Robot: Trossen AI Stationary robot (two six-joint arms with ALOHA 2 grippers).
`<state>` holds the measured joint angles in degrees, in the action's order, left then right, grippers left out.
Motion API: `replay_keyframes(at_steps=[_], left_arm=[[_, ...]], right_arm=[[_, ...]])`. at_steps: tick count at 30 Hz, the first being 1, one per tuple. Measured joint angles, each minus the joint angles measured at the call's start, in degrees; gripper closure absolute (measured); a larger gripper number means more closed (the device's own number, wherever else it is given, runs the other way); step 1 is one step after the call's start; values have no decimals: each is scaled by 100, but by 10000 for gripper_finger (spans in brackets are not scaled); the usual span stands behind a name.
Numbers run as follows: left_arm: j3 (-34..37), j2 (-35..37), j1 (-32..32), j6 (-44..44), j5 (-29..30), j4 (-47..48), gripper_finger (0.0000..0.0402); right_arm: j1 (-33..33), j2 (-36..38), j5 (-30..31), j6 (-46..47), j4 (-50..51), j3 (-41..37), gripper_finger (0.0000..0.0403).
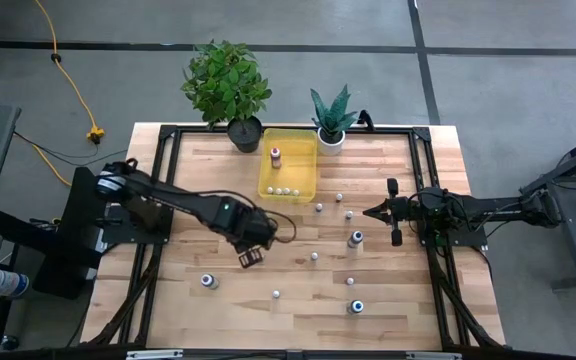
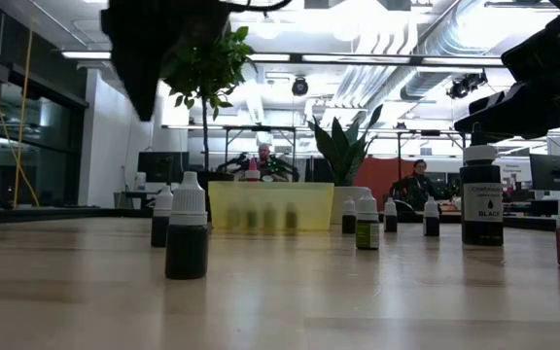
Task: Pick & Place food coloring
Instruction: Put the small purple food coloring bottle into the yellow bin
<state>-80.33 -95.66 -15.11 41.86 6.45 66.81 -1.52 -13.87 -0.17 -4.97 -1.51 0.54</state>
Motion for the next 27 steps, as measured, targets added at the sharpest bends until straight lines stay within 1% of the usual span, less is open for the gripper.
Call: replay_keyframes(at_steps=[4,8,17,27], left_arm=[[231,-32,-172,107,-131,-698,305],[342,-67,-266,398,-160,-1274,305],[360,-585,-294,868,-80,-1362,305],[358,-949,-239,1163,-270,-1579,305]], right_arm=[[-2,0,1,-1,2,0,402],[-1,0,-1,-1,0,0,402],[0,0,-1,1,-1,0,402],[0,2,1,-1,-1,0,402]])
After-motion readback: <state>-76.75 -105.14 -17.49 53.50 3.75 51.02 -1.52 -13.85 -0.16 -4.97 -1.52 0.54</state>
